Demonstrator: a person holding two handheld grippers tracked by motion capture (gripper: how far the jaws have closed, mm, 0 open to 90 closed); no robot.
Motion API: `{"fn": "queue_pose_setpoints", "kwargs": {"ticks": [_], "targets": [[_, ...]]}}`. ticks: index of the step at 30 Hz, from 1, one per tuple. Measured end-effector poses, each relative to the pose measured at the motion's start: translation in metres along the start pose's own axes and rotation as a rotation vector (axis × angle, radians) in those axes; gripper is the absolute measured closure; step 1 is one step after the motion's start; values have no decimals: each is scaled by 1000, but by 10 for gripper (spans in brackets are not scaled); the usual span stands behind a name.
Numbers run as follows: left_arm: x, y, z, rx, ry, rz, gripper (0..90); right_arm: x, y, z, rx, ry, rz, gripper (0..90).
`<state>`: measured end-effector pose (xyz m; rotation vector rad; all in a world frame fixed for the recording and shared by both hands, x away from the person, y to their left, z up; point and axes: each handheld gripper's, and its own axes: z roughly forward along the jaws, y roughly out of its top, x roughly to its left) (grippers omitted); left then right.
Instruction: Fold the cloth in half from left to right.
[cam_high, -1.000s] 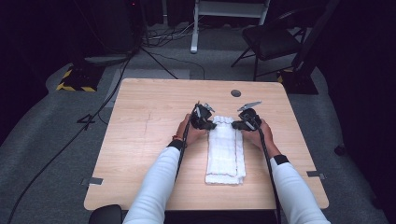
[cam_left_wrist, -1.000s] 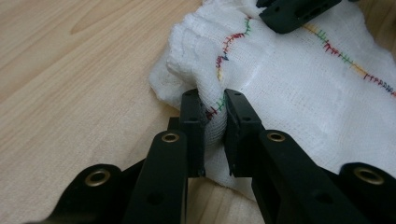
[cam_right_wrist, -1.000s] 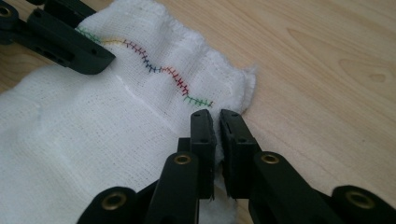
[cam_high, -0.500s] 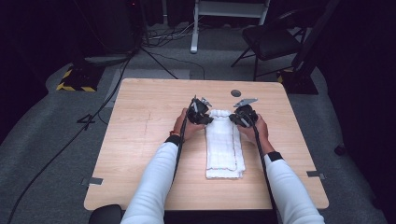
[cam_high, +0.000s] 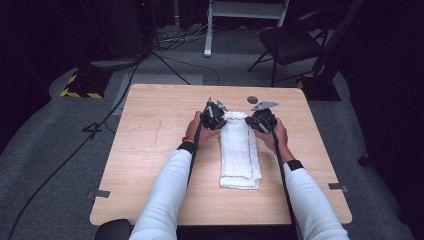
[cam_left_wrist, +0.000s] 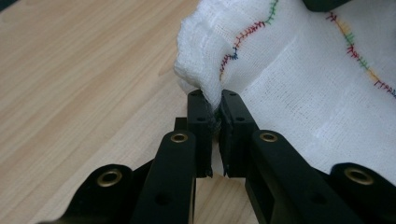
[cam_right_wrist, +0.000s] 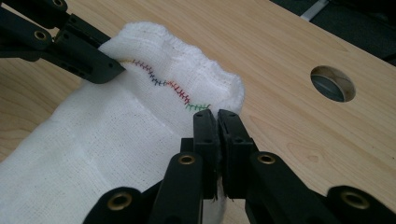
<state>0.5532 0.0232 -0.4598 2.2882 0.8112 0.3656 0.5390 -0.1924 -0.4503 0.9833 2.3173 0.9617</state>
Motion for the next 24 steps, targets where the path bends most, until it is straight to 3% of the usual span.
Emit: {"fn": "queue_pose_setpoints", "kwargs": {"ticks": [3, 7, 11, 14, 17, 19, 24], "targets": [[-2, -1, -1, 26, -9, 37, 843, -2, -3, 1, 14, 26, 15, 867], [0, -7, 2, 42, -36, 32, 841, 0, -11, 5, 66, 93, 19, 864], [-2, -11, 7, 37, -38, 14, 835, 8, -17, 13, 108, 71, -12, 830], [-5, -13, 10, 36, -37, 17, 833, 8, -20, 18, 116, 37, -3, 669], [-4, -14, 12, 30, -39, 12, 833, 4, -23, 22, 111, 26, 14, 594], [-5, -15, 13, 31, -42, 7, 831, 1, -25, 24, 111, 32, 26, 559], [-4, -18, 15, 19, -61, -12, 825, -6, -28, 27, 105, 93, 90, 585]]}}
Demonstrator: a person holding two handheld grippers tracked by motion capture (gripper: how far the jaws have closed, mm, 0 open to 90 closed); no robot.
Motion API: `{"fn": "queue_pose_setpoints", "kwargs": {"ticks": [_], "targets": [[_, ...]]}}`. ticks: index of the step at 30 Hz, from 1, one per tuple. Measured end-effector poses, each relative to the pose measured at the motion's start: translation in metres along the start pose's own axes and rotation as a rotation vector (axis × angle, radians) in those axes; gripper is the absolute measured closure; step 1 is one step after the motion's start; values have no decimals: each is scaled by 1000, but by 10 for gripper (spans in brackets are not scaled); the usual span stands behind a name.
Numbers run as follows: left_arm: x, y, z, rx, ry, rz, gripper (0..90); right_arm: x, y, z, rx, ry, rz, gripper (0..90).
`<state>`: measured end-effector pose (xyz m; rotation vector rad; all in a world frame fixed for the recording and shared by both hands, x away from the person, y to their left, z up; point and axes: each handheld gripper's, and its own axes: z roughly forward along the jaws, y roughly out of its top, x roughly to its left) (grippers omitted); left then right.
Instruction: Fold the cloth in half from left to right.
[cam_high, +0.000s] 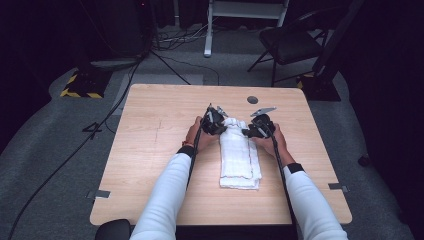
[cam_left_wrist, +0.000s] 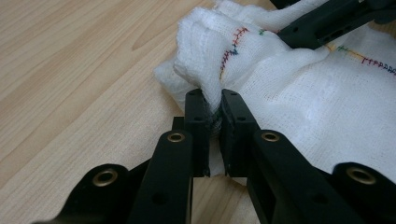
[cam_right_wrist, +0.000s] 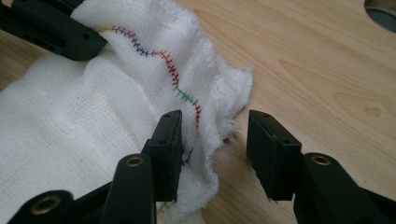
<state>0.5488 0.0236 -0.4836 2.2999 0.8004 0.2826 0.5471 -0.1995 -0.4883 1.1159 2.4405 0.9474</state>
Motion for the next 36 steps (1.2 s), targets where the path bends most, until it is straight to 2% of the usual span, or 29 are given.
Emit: {"fn": "queue_pose_setpoints", "kwargs": {"ticks": [2, 5, 8, 12, 16, 22, 29, 32, 36], "targets": [[1, -2, 1, -6, -11, -8, 824, -2, -2, 0, -7, 48, 35, 653], [3, -4, 2, -13, -26, -21, 824, -3, -1, 1, -8, 87, 28, 756], [3, -4, 2, -11, -27, -21, 827, -3, 0, 1, 6, 111, 29, 819], [2, -2, 2, -9, -10, -12, 832, 3, 5, 1, 26, 71, -35, 858], [4, 1, -1, -14, 22, -2, 838, 5, 7, 1, 23, 40, -55, 868], [6, 13, -14, -43, 50, 16, 841, 5, 19, -15, -66, -31, -72, 872], [2, 27, -34, -94, 62, 47, 842, 3, 32, -39, -121, -55, -94, 873], [-1, 33, -43, -118, 65, 64, 842, 5, 36, -49, -149, -50, -107, 873], [-10, 31, -55, -147, 42, 96, 841, 6, 34, -62, -168, -43, -108, 873]]}}
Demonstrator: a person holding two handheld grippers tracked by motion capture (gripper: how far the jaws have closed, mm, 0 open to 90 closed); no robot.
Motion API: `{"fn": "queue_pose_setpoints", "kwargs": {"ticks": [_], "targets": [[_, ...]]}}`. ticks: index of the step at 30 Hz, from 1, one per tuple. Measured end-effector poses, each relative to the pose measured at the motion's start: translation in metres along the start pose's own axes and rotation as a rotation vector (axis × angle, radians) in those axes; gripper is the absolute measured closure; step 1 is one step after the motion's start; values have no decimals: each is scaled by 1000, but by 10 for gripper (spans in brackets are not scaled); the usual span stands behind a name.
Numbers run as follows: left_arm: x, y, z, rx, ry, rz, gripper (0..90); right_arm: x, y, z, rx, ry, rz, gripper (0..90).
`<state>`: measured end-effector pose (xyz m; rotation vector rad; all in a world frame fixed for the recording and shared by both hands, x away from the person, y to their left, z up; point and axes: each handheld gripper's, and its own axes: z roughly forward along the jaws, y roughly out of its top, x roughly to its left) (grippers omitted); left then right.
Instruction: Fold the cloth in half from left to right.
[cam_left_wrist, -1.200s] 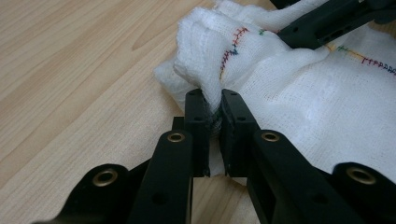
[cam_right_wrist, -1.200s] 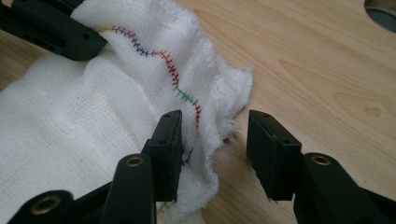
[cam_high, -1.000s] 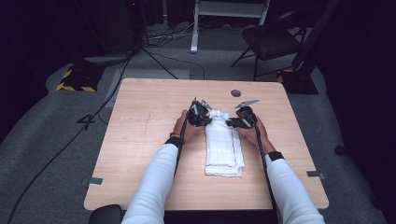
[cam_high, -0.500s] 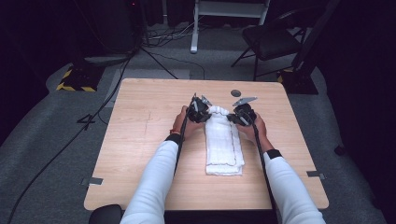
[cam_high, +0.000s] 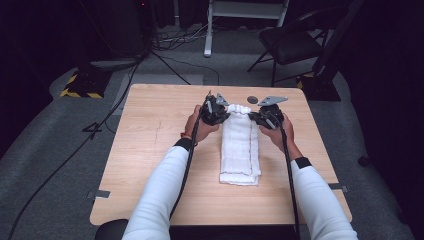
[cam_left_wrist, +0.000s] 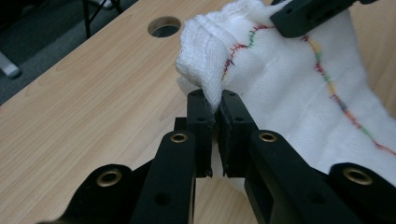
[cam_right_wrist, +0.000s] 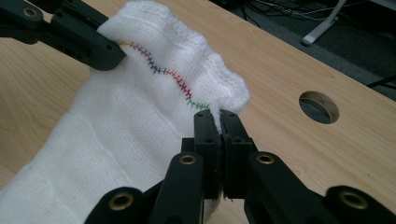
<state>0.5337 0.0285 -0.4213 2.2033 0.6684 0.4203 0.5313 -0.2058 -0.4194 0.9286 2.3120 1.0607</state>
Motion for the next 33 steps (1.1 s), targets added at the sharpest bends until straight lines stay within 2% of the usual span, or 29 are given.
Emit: {"fn": "queue_pose_setpoints", "kwargs": {"ticks": [3, 6, 8, 10, 11, 14, 18, 20, 23, 25, 27, 31, 33], "targets": [[-12, -6, -7, -10, -19, 52, 840, 5, -5, -8, -12, 14, -20, 873], [-26, -15, -18, -47, -58, 99, 839, 14, -17, -18, -27, 50, -43, 873], [-37, -24, -26, -74, -100, 145, 835, 22, -28, -25, -36, 82, -58, 873], [-48, -33, -32, -77, -135, 198, 831, 30, -39, -32, -35, 111, -77, 872], [-54, -38, -34, -80, -159, 212, 826, 34, -44, -36, -38, 134, -87, 872], [-70, -52, -41, -60, -197, 262, 810, 46, -60, -46, -30, 181, -118, 871], [-88, -72, -45, -23, -230, 293, 796, 59, -77, -56, -17, 223, -141, 868], [-95, -80, -47, -7, -253, 293, 795, 67, -85, -61, 2, 234, -168, 868], [-105, -89, -51, 25, -264, 321, 779, 77, -95, -66, 20, 267, -172, 859], [-110, -95, -53, 40, -272, 321, 771, 84, -101, -69, 40, 270, -198, 848], [-112, -101, -56, 51, -256, 318, 761, 89, -108, -71, 51, 275, -199, 806], [-111, -108, -62, 59, -252, 293, 725, 93, -119, -80, 69, 267, -204, 753], [-109, -110, -66, 61, -247, 263, 624, 91, -122, -85, 69, 248, -193, 719]]}}
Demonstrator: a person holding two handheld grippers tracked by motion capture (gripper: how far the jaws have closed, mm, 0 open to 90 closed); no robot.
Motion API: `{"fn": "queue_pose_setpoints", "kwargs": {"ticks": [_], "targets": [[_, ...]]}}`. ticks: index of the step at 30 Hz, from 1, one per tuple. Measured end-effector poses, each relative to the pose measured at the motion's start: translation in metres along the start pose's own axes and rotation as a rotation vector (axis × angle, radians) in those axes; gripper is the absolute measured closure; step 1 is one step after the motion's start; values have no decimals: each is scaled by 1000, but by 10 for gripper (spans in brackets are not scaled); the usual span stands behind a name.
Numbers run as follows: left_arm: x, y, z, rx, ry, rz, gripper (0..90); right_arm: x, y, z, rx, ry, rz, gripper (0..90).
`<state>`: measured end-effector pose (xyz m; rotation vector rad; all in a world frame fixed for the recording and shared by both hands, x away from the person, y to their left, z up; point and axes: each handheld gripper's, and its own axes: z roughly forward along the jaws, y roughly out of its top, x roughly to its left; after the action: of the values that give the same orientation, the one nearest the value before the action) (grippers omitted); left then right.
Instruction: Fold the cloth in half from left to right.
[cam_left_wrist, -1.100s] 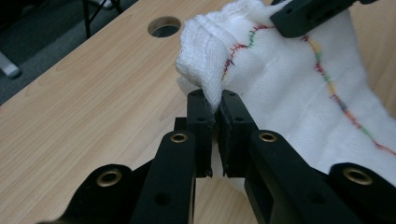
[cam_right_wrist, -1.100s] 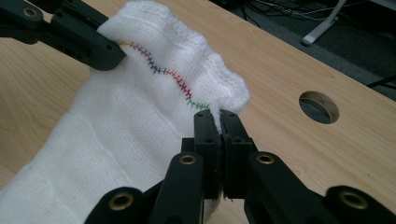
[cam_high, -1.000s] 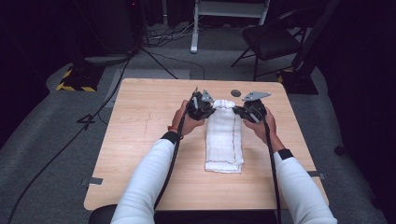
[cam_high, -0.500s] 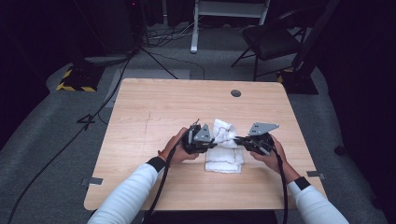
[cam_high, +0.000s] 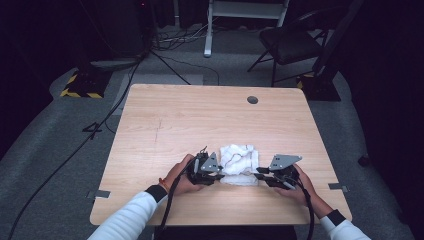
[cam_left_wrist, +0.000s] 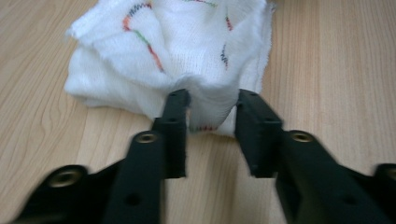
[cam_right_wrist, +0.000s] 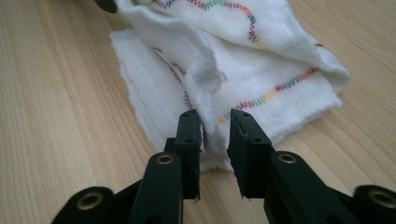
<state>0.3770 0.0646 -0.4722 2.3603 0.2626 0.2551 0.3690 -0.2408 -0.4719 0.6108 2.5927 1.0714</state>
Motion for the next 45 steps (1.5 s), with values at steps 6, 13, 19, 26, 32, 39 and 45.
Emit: {"fn": "queue_pose_setpoints", "kwargs": {"ticks": [6, 13, 19, 26, 32, 39, 45], "targets": [[3, -2, -12, -37, 21, -73, 407, -13, 2, -14, -53, -68, 48, 593], [13, 15, -9, -92, 39, -97, 366, -25, 29, -14, -124, -82, 67, 506], [24, 22, 1, -101, -7, -119, 449, -38, 50, -5, -140, -91, 79, 470], [12, 24, 10, -67, -79, -60, 582, -44, 60, 23, -103, -4, 116, 445], [-6, 23, 17, -42, -150, 27, 788, -34, 75, 30, -104, 31, 78, 411], [-10, 17, 19, 0, -154, 26, 770, -33, 72, 45, -44, 98, 66, 495], [-9, 6, 13, -6, -139, -8, 774, -23, 50, 35, 20, 93, 36, 724]]}}
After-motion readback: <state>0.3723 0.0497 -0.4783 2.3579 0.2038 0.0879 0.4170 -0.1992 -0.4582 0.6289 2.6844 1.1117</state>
